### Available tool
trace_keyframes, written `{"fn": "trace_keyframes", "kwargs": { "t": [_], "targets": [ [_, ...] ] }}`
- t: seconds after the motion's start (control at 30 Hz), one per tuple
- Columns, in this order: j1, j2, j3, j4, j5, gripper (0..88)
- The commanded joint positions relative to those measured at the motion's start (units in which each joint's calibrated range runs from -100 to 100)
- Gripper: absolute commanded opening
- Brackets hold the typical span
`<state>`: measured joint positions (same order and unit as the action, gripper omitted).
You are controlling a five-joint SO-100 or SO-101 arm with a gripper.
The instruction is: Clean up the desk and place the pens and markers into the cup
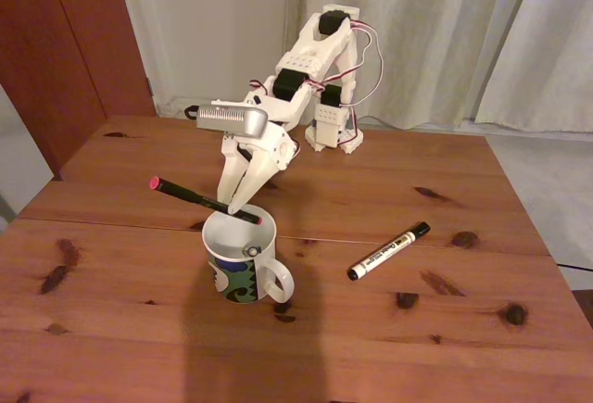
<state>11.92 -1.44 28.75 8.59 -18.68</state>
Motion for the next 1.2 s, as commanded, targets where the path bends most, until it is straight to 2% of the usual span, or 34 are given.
{"fn": "trace_keyframes", "kwargs": {
  "t": [0.0,0.37,0.6,1.17],
  "targets": [
    [-0.1,-0.2,-3.2,-0.7,0.1,0.9],
    [0.0,0.6,-2.0,-0.8,0.1,1.2],
    [-0.1,-0.1,0.1,-0.8,0.1,12.2],
    [-0.7,-5.3,2.9,-0.1,0.0,12.3]
  ]
}}
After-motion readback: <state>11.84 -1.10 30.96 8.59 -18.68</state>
